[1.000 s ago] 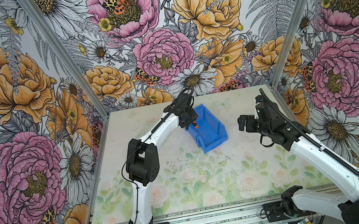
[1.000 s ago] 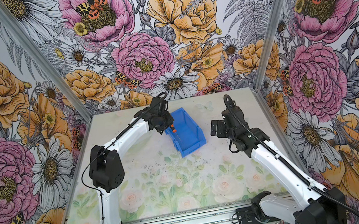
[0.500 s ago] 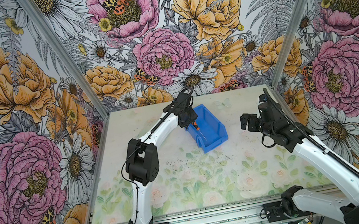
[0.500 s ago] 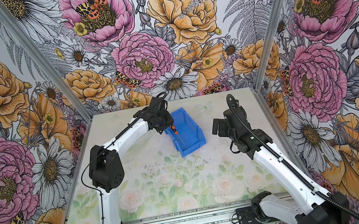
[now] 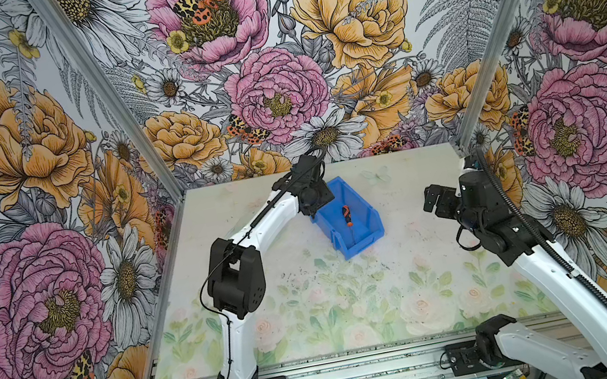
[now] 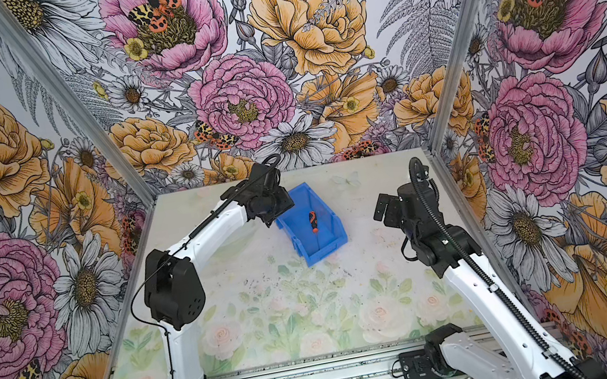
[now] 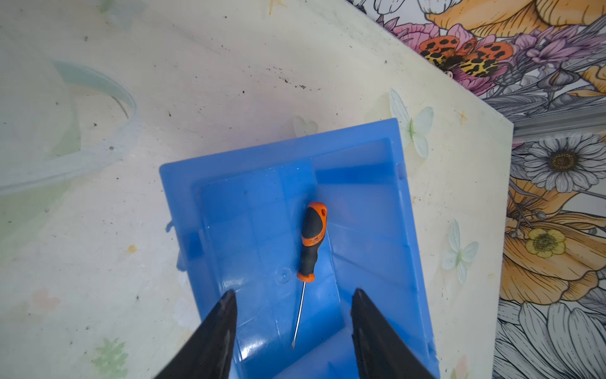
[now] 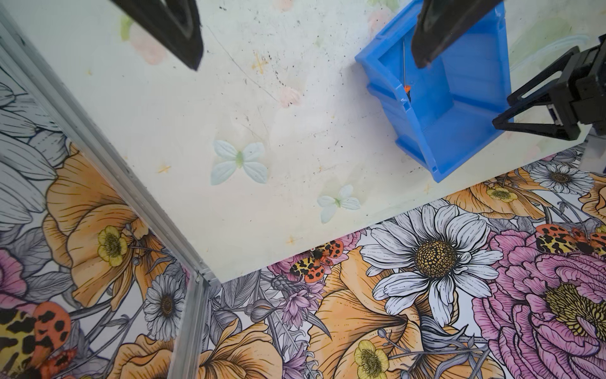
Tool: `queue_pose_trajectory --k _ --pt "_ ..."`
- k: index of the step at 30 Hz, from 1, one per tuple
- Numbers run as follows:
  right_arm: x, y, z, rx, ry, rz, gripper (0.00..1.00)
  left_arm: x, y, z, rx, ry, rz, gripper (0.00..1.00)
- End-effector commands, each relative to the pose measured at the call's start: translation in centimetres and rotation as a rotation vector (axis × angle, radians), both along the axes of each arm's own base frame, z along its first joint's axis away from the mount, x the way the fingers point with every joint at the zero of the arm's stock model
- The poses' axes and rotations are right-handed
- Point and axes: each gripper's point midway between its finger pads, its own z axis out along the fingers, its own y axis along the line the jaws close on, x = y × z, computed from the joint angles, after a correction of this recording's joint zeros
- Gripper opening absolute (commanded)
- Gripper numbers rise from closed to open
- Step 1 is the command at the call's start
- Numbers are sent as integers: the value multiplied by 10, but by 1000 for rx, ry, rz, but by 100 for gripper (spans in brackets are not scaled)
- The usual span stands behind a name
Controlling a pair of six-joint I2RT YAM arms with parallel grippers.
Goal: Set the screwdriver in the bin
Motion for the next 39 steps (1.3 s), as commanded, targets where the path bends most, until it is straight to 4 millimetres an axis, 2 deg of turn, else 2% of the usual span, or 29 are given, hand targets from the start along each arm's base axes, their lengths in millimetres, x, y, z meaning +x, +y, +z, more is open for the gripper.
queue_pose_trajectory --k 1,4,5,6,8,14,16,18,23,29,33,39 --pt "-1 -10 -8 -13 3 -47 100 -7 15 44 32 -110 -30 62" --pt "-2 -16 -25 -28 36 -83 99 -18 29 55 69 -147 -49 73" --pt "-3 -19 -31 -33 45 -98 100 -20 36 55 77 -151 -49 78" --pt "-4 -20 -35 -37 46 -102 99 -26 46 69 68 -183 -44 86" --pt "-7 -22 -41 -50 30 -105 100 -32 66 72 70 -205 -31 98" --pt "-21 -39 -48 -88 -76 -163 99 -53 129 67 118 -272 -7 99" --pt "-27 -46 -55 -108 -92 -188 99 -60 155 65 177 -306 40 99" --pt "-32 -49 -62 -133 -93 -191 99 -68 172 63 199 -321 48 99" --pt "-39 -51 -68 -198 -123 -158 99 -78 206 59 258 -369 65 99" --pt "-32 -42 -71 -293 -140 -61 99 -81 263 43 370 -403 238 99" --pt "-22 -41 -86 -351 -114 -32 100 -89 285 32 449 -493 345 99" --pt "1 -37 -105 -336 -168 4 99 -92 291 22 538 -609 325 99"
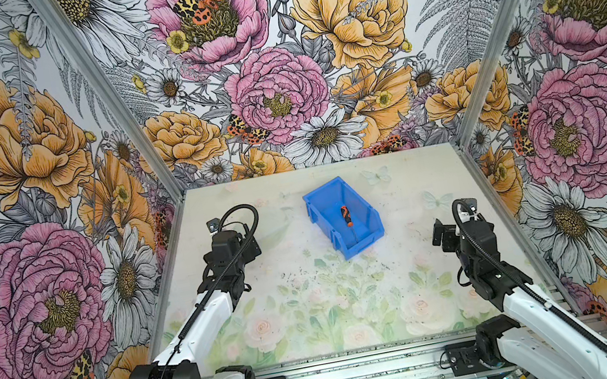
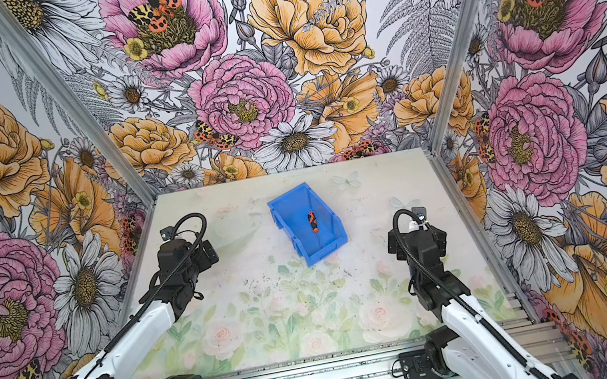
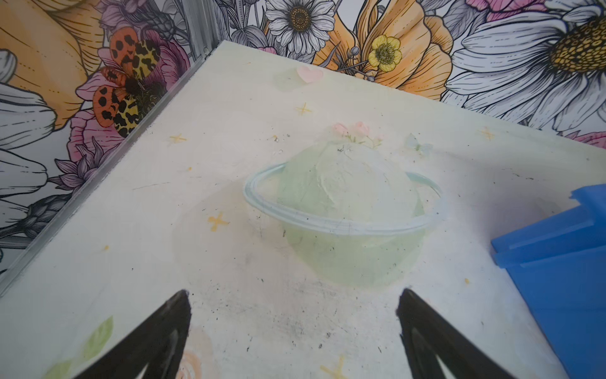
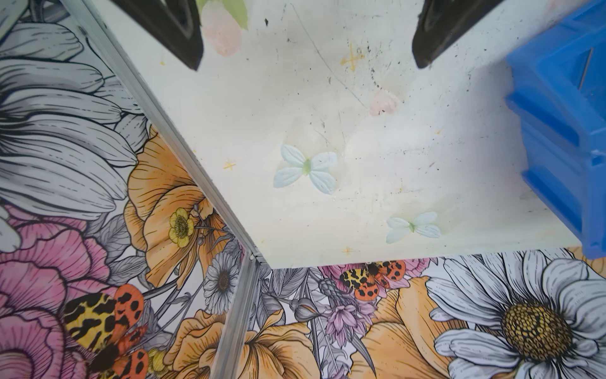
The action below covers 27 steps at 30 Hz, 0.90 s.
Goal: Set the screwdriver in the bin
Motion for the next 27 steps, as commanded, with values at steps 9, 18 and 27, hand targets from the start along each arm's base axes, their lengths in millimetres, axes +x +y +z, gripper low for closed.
queue_pose_trajectory --k 9,18,27 --pt "83 8 8 -21 -113 137 99 36 6 27 215 -237 -46 99" --pt "101 -4 -7 23 -118 153 99 35 4 16 243 -280 -97 98" --pt "106 -10 -25 42 -114 142 99 25 15 10 180 -341 -92 99"
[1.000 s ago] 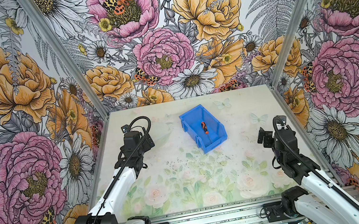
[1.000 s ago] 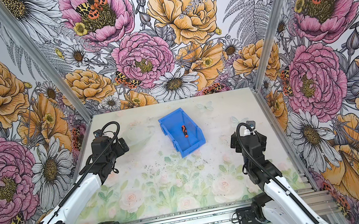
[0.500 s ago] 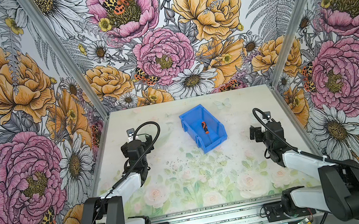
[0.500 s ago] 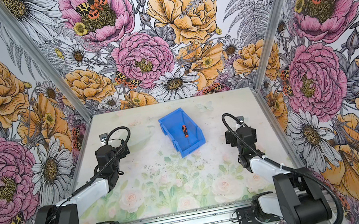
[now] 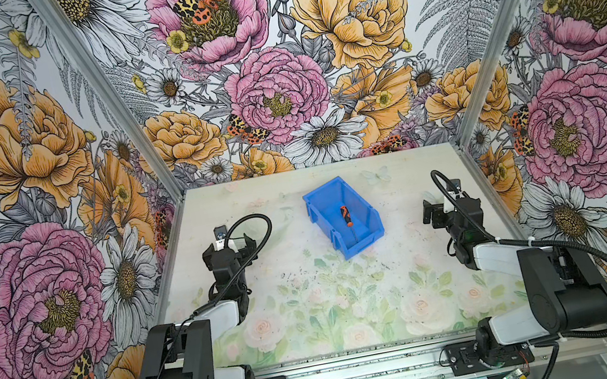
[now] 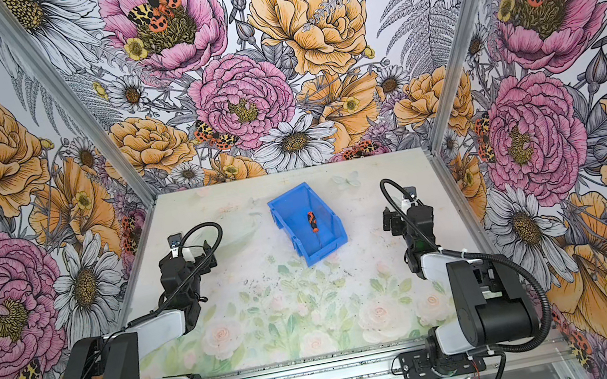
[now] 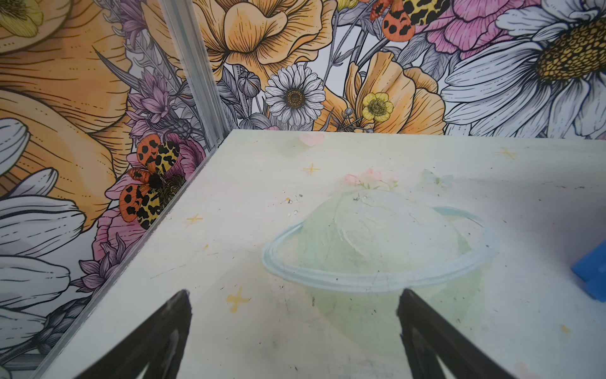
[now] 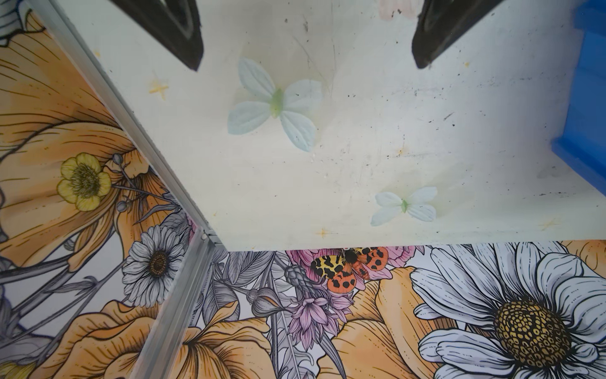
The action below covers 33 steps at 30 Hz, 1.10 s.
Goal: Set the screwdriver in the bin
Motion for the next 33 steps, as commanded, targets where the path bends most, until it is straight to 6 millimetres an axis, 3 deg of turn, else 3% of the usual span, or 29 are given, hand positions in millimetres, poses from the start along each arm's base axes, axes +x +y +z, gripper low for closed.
queue_pose_trajectory --k 1,17,22,28,33 --pt "3 0 4 14 -48 6 100 3 -1 14 -35 -89 -33 99" --pt "3 3 -8 20 -59 33 99 15 -2 -13 -67 -70 -70 99" --pt "3 3 -10 17 -59 33 99 14 -3 -12 -75 -83 -82 98" --pt "3 3 -10 12 -58 25 99 14 15 -14 -77 -69 26 99" --pt "2 3 -9 11 -67 26 100 13 12 -13 -56 -73 39 99"
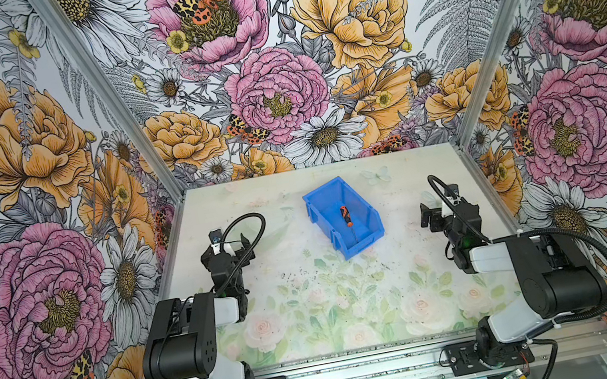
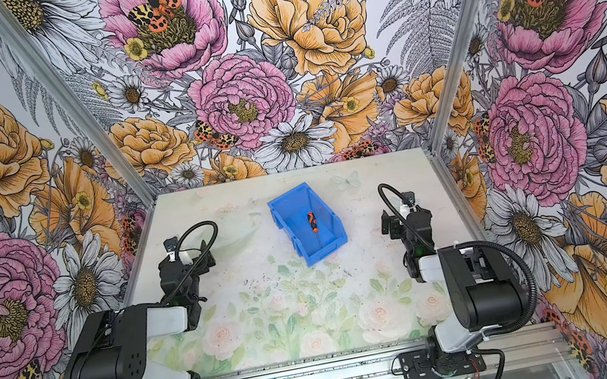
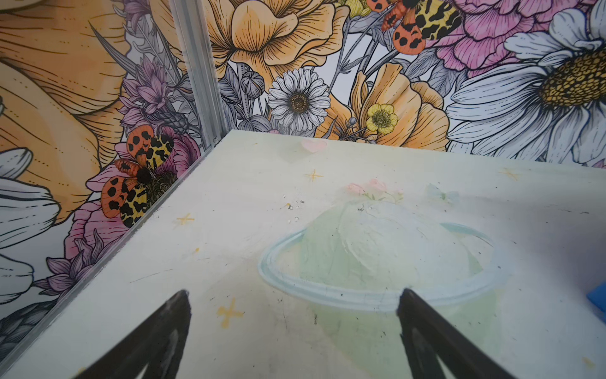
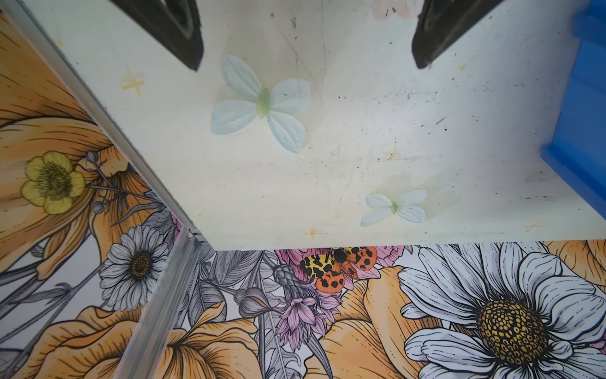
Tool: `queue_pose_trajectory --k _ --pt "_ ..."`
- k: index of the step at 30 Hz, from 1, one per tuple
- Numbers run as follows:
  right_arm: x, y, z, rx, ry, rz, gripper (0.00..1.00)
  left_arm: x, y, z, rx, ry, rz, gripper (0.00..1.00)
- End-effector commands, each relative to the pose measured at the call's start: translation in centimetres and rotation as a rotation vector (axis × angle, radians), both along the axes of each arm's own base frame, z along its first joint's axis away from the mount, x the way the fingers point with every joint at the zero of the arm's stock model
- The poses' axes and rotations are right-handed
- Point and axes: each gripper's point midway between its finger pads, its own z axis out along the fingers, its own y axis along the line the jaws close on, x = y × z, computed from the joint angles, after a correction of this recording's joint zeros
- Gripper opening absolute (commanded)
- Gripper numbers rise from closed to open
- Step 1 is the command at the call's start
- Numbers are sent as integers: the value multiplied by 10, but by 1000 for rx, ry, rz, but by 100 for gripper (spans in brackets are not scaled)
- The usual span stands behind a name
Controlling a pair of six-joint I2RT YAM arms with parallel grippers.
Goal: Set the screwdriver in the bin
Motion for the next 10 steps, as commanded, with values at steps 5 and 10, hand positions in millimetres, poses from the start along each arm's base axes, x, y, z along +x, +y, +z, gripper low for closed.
queue_pose_trajectory --k 5,10 --pt "0 0 3 -2 -26 0 99 1 3 5 6 -20 34 99" --pt "0 0 4 -2 -28 0 99 3 3 4 -8 -13 4 99"
